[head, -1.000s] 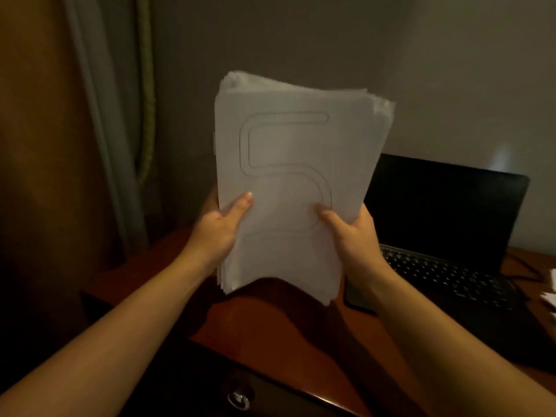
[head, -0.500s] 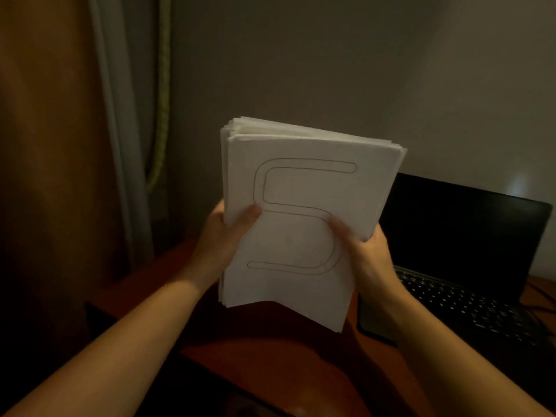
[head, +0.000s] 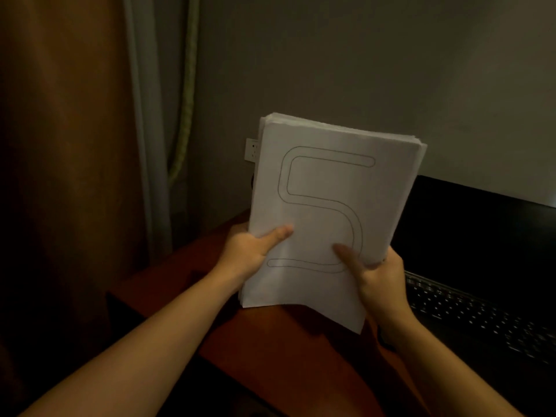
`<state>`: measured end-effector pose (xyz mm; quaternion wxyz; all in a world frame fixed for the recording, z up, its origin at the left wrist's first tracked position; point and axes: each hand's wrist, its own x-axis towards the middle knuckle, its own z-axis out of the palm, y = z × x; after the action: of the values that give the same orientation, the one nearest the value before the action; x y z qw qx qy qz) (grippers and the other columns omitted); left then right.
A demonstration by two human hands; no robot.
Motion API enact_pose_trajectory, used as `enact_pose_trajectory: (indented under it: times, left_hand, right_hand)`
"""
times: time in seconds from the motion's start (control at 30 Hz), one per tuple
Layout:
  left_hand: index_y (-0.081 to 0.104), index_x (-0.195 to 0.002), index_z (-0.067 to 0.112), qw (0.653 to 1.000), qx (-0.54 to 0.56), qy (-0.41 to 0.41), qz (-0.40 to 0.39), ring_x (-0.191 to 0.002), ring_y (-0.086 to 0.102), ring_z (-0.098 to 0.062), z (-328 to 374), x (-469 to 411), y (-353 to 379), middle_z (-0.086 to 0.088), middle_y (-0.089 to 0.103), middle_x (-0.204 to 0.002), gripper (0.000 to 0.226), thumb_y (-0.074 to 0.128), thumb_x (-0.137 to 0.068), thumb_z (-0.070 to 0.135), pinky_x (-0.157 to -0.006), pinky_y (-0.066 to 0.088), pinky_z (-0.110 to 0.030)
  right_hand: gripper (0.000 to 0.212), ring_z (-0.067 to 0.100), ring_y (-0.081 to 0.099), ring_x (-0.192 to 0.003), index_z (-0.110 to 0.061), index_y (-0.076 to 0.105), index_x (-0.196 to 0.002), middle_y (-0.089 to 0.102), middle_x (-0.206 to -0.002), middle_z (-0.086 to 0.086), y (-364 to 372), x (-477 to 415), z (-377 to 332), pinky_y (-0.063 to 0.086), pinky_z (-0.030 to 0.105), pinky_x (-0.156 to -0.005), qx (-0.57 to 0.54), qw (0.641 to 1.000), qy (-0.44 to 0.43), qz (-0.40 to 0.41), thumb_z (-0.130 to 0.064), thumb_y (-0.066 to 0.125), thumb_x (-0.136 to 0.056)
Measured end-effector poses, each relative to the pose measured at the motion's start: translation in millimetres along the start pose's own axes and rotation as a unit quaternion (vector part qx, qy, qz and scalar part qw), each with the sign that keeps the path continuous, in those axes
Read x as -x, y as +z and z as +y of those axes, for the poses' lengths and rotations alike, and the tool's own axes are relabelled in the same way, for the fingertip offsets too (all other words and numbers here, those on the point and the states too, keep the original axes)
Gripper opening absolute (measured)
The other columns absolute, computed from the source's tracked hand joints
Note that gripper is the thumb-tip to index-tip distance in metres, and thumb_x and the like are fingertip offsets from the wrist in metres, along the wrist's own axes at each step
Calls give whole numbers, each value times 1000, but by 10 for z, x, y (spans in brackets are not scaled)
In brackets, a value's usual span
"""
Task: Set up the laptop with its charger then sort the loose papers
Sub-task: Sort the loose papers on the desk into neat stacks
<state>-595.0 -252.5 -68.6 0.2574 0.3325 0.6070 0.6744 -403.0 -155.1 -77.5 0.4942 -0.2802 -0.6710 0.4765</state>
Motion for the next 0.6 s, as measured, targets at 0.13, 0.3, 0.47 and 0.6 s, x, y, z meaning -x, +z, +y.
enact_pose_trajectory:
  times: [0.13,0.3,0.47,0.6]
  left_hand:
    - [54,-135,14,999,4,-1,47,-112,63,-21,101,-181,-23,-3,65,-127,69,80,-79,43,-81,51,-24]
    - [-4,-158,39,981,-123,80,124,-152,18,-28,488,-559,-285,0,12,-167,138,84,-57,69,-119,27,-54]
    - [-5,-156,46,948,-278,143,-61,-148,25,-19,1032,-733,-536,4,25,-164,144,92,-49,57,-119,25,-51]
    - [70,-113,28,954,-232,102,-162,-105,69,-16,1033,-624,-542,5,73,-107,64,88,-55,46,-90,57,-41]
  right_hand:
    - [47,18,73,-91,-19,60,-123,71,-108,1,-56,-185,-198,64,38,-69,48,998,-11,-49,-27,79,-81]
    - [31,12,75,-78,-29,67,-106,76,-94,-2,-176,-505,-573,61,29,-61,148,978,-38,-142,-25,83,-79]
    - [26,3,73,-80,-38,73,-96,76,-89,-15,-190,-757,-942,59,28,-67,312,910,-96,-255,-25,86,-78]
    - [31,0,69,-85,-40,70,-105,72,-95,-17,-116,-788,-1089,55,19,-67,396,865,-107,-290,-33,84,-79]
